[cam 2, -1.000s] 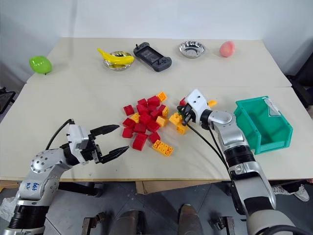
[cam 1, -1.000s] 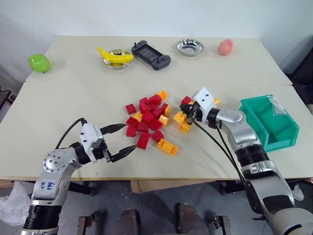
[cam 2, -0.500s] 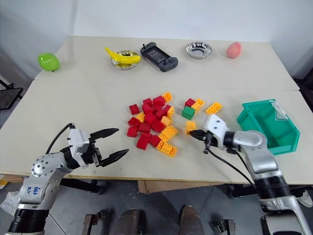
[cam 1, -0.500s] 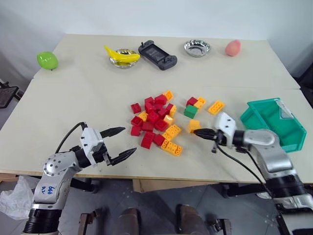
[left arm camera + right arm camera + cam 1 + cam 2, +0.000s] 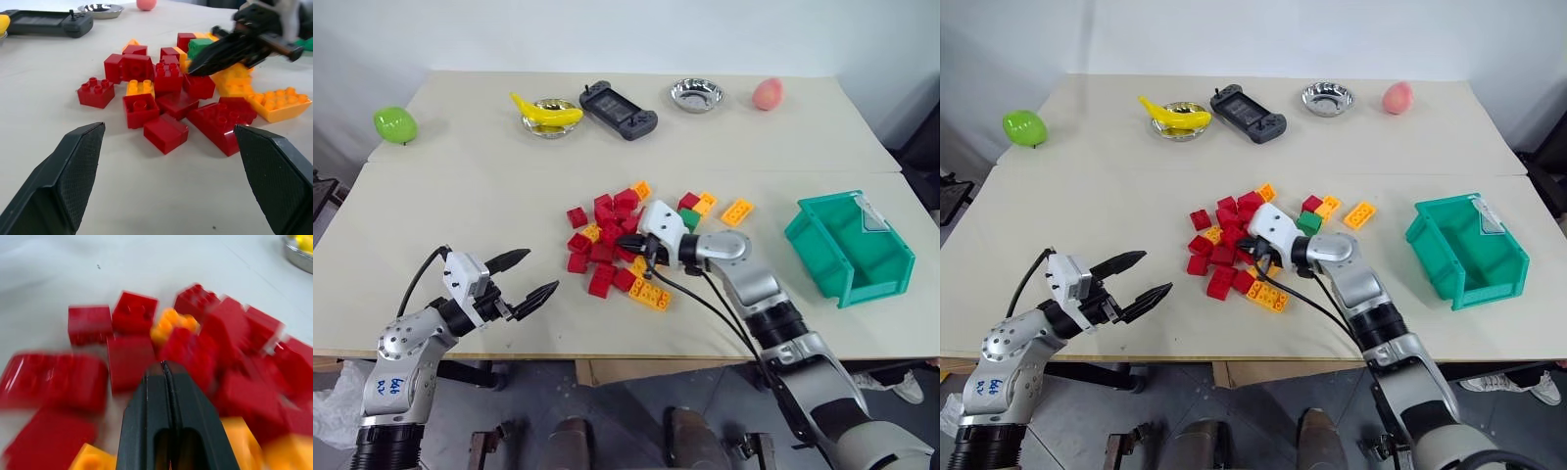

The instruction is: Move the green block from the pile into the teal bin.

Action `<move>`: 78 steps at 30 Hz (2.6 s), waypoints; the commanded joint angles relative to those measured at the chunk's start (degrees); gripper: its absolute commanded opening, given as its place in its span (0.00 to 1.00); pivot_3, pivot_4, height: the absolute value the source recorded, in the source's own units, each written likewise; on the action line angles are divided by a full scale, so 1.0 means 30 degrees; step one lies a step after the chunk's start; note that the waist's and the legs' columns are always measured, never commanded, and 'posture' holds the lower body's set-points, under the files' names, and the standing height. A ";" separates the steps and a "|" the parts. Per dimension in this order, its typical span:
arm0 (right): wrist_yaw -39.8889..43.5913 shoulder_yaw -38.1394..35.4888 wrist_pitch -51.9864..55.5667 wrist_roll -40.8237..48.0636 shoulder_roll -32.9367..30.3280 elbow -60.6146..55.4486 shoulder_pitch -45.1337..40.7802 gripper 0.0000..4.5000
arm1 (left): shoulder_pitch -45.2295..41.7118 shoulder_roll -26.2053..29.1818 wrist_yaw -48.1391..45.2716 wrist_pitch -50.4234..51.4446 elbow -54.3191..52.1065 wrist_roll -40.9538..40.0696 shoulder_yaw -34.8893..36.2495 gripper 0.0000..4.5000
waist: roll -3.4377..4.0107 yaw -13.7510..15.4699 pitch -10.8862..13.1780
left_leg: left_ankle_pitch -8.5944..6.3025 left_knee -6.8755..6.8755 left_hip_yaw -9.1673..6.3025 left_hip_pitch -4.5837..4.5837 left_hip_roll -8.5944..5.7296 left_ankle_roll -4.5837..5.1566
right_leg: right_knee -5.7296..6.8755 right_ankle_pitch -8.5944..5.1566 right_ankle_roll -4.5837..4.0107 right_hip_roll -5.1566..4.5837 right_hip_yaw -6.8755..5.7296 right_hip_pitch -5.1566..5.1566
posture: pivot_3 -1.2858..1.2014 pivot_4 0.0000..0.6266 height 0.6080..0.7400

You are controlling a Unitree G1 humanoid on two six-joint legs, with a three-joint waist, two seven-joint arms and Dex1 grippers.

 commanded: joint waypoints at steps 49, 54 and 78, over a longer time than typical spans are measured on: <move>0.0880 -0.2053 0.4725 0.1756 -0.5093 0.2933 -0.1720 1.00 | -0.3646 -0.1287 -0.0613 -0.0623 0.0384 0.0518 -0.2437 1.00 | 0.0013 0.0268 0.0007 | -0.0030 0.0014 0.0052 -0.0008 0.0004 0.0038 | -0.0063 0.0012 0.0021 -0.0002 -0.0009 0.0008 | 0.52 0.24 1.00; 0.1767 -0.1881 0.3653 0.1123 -0.4787 0.5623 -0.3074 1.00 | -0.3413 -0.1219 -0.0505 -0.0652 0.0192 0.0490 -0.2349 1.00 | 0.0013 0.0281 0.0007 | -0.0030 0.0023 0.0054 -0.0004 0.0005 0.0037 | -0.0056 0.0012 0.0022 -0.0004 -0.0009 0.0013 | 0.52 0.24 1.00; 0.2384 -0.1812 0.5892 -0.0014 -0.5075 0.1754 -0.1690 0.51 | -0.4395 -0.1367 -0.1341 -0.0746 0.0779 0.0552 -0.2824 1.00 | 0.0016 0.0332 0.0008 | -0.0031 0.0029 0.0048 -0.0005 -0.0001 0.0036 | -0.0054 0.0013 0.0021 -0.0010 -0.0015 0.0021 | 0.52 0.24 1.00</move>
